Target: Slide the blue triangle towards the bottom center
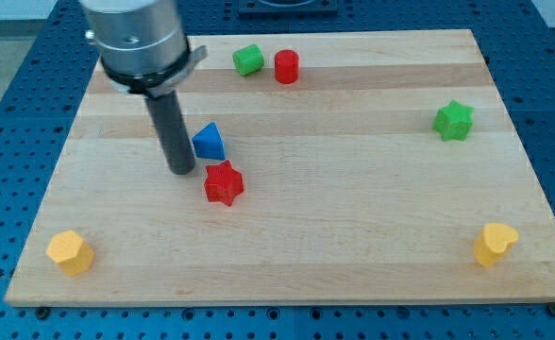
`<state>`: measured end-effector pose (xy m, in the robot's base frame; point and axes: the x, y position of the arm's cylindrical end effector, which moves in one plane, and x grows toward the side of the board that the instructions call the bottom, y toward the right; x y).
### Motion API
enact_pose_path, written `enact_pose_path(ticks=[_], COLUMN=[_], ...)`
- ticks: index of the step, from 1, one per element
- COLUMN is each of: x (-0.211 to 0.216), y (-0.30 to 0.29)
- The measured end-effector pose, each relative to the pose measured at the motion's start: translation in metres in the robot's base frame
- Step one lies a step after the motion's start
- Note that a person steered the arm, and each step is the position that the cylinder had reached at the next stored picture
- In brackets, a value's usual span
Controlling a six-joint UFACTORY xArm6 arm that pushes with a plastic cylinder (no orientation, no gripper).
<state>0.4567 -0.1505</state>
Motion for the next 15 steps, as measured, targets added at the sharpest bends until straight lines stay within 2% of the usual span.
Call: enact_pose_path(ticks=[1, 3, 4, 5, 6, 8, 9, 12, 13, 14, 15], x=[-0.034, -0.043, -0.043, -0.043, -0.072, -0.052, -0.024, 0.097, 0.114, 0.066, 0.058], y=[-0.013, 0.154, 0.167, 0.167, 0.159, 0.138, 0.138, 0.138, 0.138, 0.136, 0.135])
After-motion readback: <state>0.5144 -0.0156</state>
